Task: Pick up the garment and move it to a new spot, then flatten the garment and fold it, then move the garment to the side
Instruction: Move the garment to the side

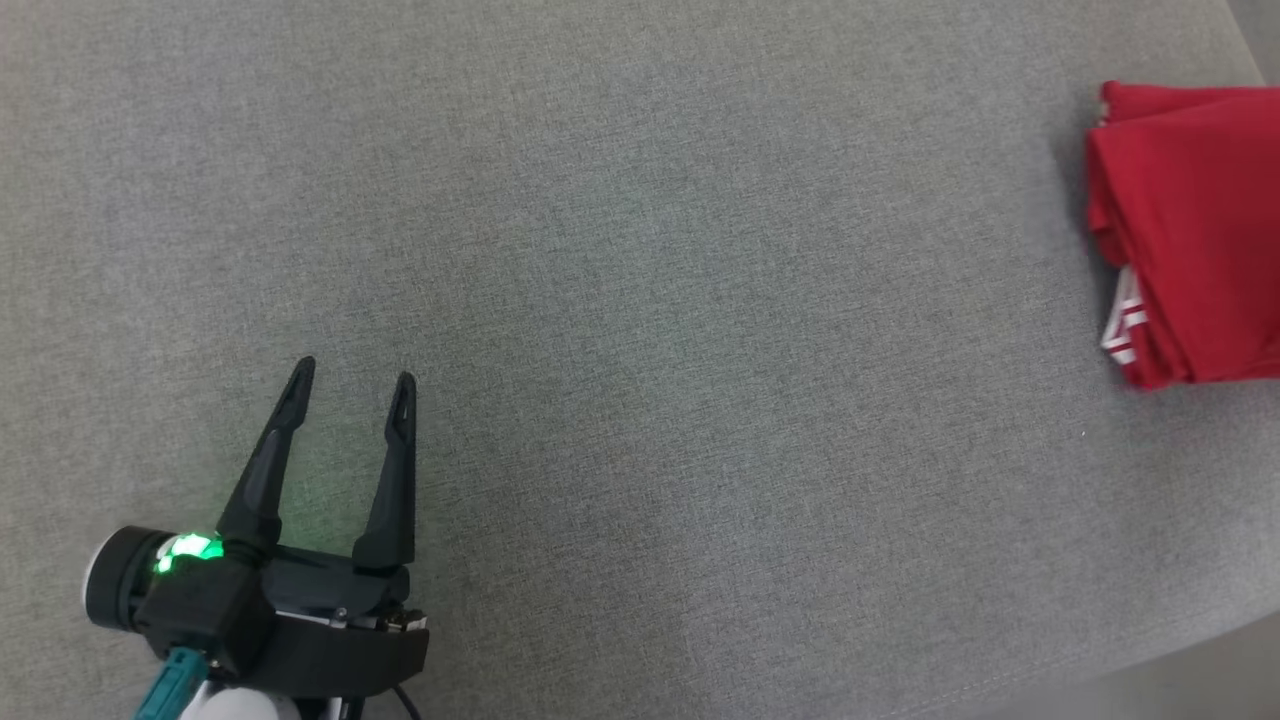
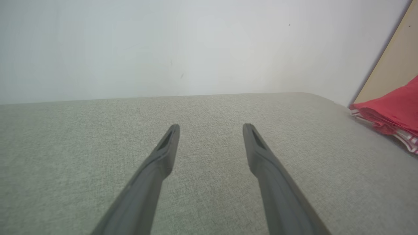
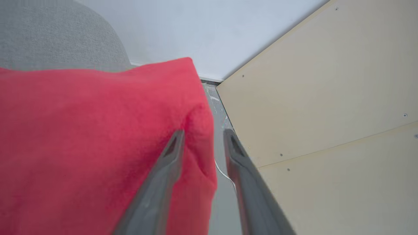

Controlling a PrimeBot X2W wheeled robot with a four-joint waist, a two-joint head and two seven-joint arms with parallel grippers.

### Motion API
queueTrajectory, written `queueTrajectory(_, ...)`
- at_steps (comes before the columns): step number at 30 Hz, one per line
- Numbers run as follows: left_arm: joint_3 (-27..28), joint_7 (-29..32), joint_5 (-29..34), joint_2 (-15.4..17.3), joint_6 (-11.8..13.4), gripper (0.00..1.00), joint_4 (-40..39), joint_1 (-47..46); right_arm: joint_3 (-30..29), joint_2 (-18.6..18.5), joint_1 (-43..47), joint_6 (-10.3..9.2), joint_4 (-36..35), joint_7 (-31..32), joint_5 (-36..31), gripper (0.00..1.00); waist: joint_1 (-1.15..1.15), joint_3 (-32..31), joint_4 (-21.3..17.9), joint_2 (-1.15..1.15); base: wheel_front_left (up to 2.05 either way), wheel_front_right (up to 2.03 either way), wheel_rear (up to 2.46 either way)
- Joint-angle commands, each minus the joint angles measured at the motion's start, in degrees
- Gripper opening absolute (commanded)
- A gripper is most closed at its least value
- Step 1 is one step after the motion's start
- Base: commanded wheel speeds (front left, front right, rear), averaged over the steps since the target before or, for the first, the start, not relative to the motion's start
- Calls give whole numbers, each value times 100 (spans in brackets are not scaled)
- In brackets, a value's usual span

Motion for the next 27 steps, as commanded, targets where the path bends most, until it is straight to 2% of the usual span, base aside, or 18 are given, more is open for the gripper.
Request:
queueTrajectory(1, 30, -15, -13, 25, 6, 100, -36, 30, -78, 45, -77, -19, 13, -143, -101, 100, 0, -5, -13, 0, 0, 0, 0)
queueTrajectory(6, 146, -15, 58, -53, 7, 100, -37, 87, -64, 250, -161, -19, 87, -683, -207, 100, 0, -148, -45, 0, 0, 0, 0)
queueTrajectory(12, 379, -15, 82, -255, 15, 100, -24, 233, 334, 322, -55, -19, 79, -1175, -69, 100, 0, -542, 21, 0, 0, 0, 0)
queueTrajectory(17, 583, -14, 59, -409, 40, 100, 168, 475, 575, 535, 251, -18, 2, -1654, 396, 100, 0, -1070, 188, 0, 0, 0, 0)
queueTrajectory(23, 860, -15, -39, -508, 125, 100, 530, 833, 872, 1044, 1116, -19, -542, -1929, 1059, 100, 0, -1740, 377, 0, 0, 0, 0)
queueTrajectory(27, 1004, -15, -143, -535, 207, 100, 750, 1069, 1169, 1197, 1785, -19, -953, -2055, 1455, 100, 0, -2161, 477, 0, 0, 0, 0)
